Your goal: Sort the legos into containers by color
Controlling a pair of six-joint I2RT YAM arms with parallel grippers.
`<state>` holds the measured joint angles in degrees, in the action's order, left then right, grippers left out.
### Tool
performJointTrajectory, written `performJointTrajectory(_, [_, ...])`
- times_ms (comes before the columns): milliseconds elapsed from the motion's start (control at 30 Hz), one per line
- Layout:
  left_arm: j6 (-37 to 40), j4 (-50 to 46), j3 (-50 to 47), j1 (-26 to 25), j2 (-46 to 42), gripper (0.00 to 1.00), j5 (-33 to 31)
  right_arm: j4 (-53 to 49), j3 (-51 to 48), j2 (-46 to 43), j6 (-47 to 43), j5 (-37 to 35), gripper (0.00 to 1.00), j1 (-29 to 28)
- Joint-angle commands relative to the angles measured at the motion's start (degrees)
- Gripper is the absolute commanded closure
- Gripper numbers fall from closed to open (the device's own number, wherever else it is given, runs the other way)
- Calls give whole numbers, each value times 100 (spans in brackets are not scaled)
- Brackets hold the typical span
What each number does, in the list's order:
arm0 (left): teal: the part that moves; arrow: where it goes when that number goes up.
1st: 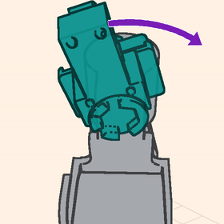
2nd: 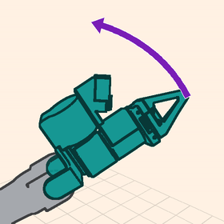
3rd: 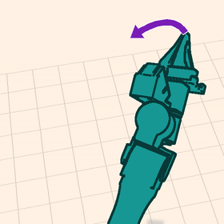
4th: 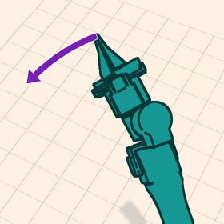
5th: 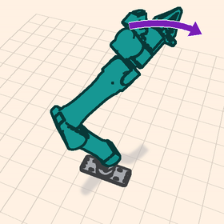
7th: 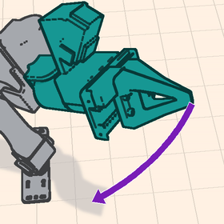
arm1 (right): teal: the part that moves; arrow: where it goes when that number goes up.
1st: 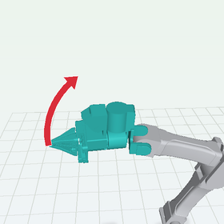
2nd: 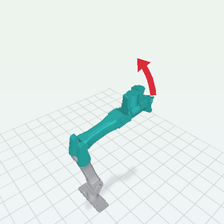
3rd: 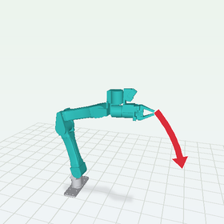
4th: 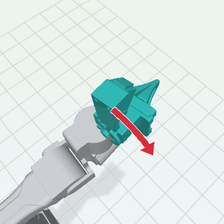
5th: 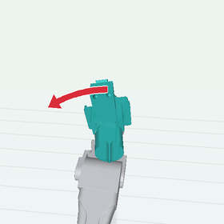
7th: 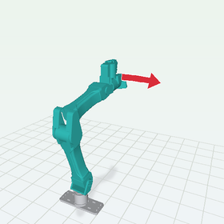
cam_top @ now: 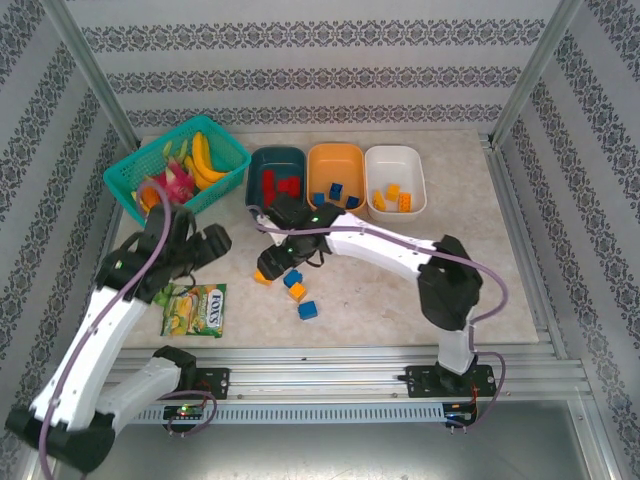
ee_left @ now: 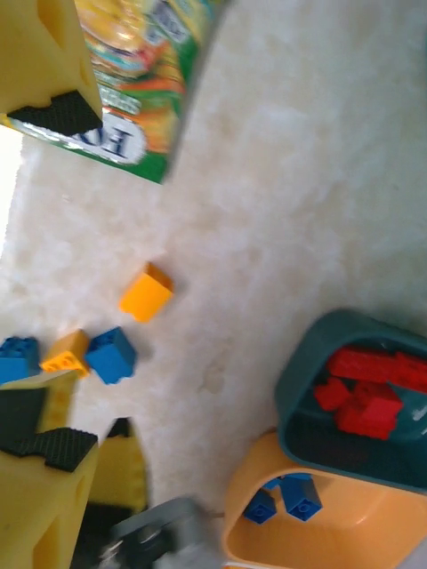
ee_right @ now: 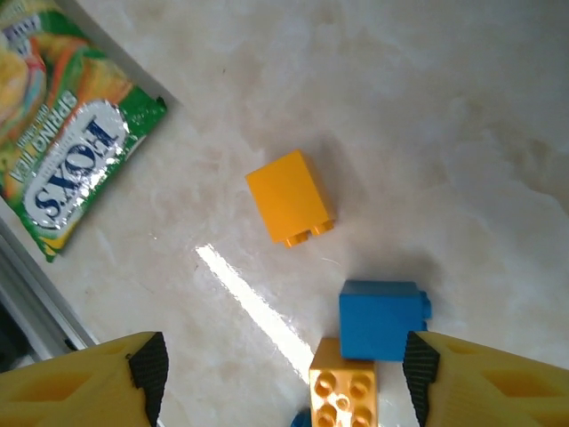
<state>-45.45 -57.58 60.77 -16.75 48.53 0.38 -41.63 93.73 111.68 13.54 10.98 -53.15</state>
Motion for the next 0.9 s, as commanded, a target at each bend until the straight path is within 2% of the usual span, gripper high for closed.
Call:
performJointTrajectory(0, [-518, -802, -308, 10, -828, 9, 176, -550, 665, 569, -546, -185, 25, -151])
performJointTrajectory(167, [-825, -1316, -452, 13, -1707, 7, 306, -907, 1354, 1315, -608, -369, 23, -248])
performJointTrajectory(233, [-902, -1427, -485, 13, -1923, 2, 353, -1019, 1589, 1535, -650, -527, 22, -287])
performJointTrajectory(467, [-957, -1497, -536, 14, -2095, 2, 469, -1319, 2198, 2235, -670, -742, 24, -354])
performJointTrajectory(567, [-950, -1400, -558, 6, -2077, 2, 540, -1395, 2387, 2459, -644, -785, 29, -371])
performJointTrajectory(867, [-765, -1165, -579, 14, -1980, 3, 754, -1370, 2649, 2622, -484, -775, 60, -372])
